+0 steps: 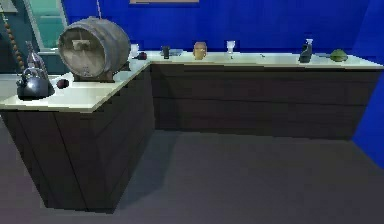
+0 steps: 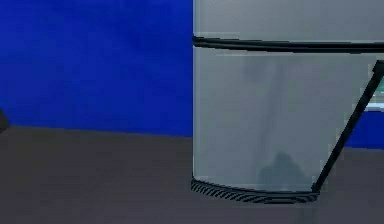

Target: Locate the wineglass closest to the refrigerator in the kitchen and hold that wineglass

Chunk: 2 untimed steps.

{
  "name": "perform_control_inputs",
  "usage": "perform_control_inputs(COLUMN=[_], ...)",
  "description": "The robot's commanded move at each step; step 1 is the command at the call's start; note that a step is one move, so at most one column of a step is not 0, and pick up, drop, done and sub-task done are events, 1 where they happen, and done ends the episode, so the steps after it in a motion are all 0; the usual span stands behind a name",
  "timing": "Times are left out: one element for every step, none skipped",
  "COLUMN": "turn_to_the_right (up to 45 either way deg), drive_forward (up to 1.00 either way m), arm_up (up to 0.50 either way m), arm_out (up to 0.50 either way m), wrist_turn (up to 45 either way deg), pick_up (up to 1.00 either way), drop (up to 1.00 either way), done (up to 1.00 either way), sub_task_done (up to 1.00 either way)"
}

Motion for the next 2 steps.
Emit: perform_control_inputs(turn_to_the_right=[3.0,0.0], drive_forward=[0.0,1.0], arm_up=[0.0,0.0], arm_out=[0.0,0.0], wrist_turn=[0.0,0.0], pick_up=[0.0,0.0], drop=[0.0,0.0], done=[0.0,0.0], sub_task_done=[0.0,0.0])
